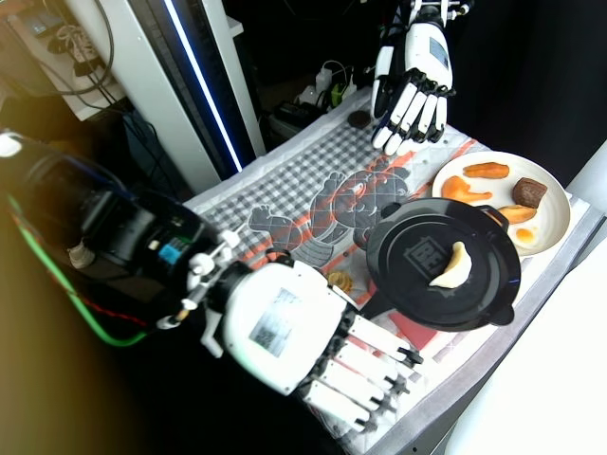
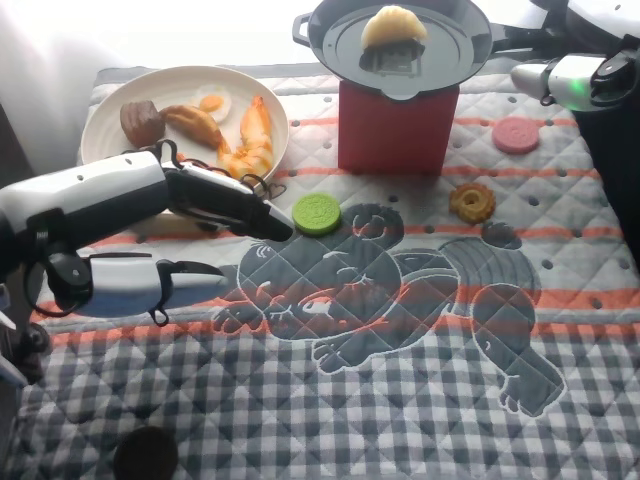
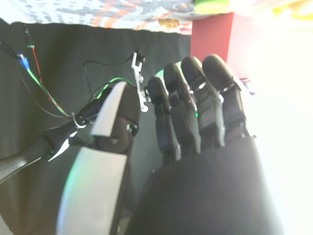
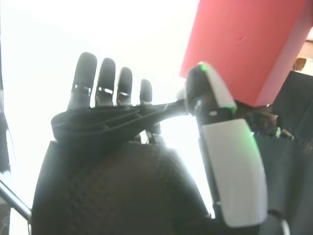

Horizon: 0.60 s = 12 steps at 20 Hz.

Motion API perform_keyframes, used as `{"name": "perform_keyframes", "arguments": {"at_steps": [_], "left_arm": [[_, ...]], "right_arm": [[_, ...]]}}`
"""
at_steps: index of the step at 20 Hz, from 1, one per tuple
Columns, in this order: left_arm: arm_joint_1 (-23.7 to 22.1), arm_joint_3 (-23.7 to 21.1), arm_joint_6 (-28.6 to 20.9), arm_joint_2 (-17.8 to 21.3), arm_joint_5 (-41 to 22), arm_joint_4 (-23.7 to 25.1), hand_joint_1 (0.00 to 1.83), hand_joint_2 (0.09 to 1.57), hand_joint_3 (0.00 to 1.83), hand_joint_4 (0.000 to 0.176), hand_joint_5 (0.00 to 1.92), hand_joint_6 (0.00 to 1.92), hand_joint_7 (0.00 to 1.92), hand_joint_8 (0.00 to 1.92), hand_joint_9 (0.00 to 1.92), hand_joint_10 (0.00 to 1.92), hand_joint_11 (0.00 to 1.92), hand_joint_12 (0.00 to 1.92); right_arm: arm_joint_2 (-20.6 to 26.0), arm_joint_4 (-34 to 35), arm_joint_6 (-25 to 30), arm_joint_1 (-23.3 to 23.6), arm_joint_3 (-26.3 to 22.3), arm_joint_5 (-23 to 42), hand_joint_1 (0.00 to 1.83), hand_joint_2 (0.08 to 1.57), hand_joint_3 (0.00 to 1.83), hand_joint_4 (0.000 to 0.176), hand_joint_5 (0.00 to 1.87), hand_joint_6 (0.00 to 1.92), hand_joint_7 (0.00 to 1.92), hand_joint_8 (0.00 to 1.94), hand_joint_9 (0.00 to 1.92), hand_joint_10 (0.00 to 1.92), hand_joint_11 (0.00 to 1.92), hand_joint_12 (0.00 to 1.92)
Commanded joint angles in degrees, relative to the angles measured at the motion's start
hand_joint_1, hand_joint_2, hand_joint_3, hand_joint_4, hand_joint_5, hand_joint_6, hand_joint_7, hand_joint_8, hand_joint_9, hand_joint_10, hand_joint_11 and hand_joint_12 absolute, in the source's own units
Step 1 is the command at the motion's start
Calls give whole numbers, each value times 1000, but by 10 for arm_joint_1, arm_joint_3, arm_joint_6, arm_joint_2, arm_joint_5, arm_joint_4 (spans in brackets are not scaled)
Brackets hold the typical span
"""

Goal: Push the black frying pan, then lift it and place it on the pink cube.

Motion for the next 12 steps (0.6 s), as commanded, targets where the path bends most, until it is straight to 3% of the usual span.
{"name": "perform_keyframes", "arguments": {"at_steps": [1,2,3,4,5,6,7,9,12], "left_arm": [[-2,-2,-4,7,-68,-17,1132,1296,0,0,607,200,625,12,278,890,0,1630],[0,-3,-4,9,-69,-19,1127,1302,0,0,598,202,614,7,249,906,0,1588],[1,-3,-4,9,-70,-21,1128,1303,0,0,586,211,606,3,228,943,0,1619],[1,-3,-4,9,-71,-22,1148,1294,0,0,585,234,617,7,223,990,0,1669],[2,-3,-4,10,-71,-23,1146,1298,0,0,564,254,606,2,193,1026,0,1685],[3,-4,-4,11,-72,-25,1100,1311,3,0,519,316,593,0,178,990,0,1636],[6,-5,-4,12,-74,-28,1088,1316,4,0,479,398,590,0,174,983,0,1618],[9,-6,-3,14,-75,-33,1151,1264,0,0,437,495,569,4,168,894,0,1361],[16,-9,1,18,-83,-42,1043,1307,4,6,316,631,502,0,90,899,0,1317]], "right_arm": [[4,-7,0,2,-4,63,539,1244,0,164,0,0,0,7,0,11,0,427],[11,-8,-2,1,-16,66,514,1214,0,174,0,0,0,1,0,1,0,492],[19,-13,-3,-1,-29,74,529,1159,0,138,0,0,0,0,0,0,0,98],[29,-23,-3,-4,-44,83,523,1129,0,137,0,0,0,0,0,0,0,19],[47,-43,-3,-5,-69,99,529,1090,0,142,0,0,0,0,0,0,0,3],[65,-58,-3,-6,-91,114,497,1055,0,169,0,0,0,0,0,0,0,0],[88,-75,-3,-11,-120,137,491,1048,0,175,0,0,0,0,0,0,0,0],[129,-98,-3,-22,-165,175,502,1061,0,176,0,0,0,0,0,0,0,0],[186,-122,-3,-45,-222,239,518,1105,0,168,0,0,0,0,0,0,0,0]]}}
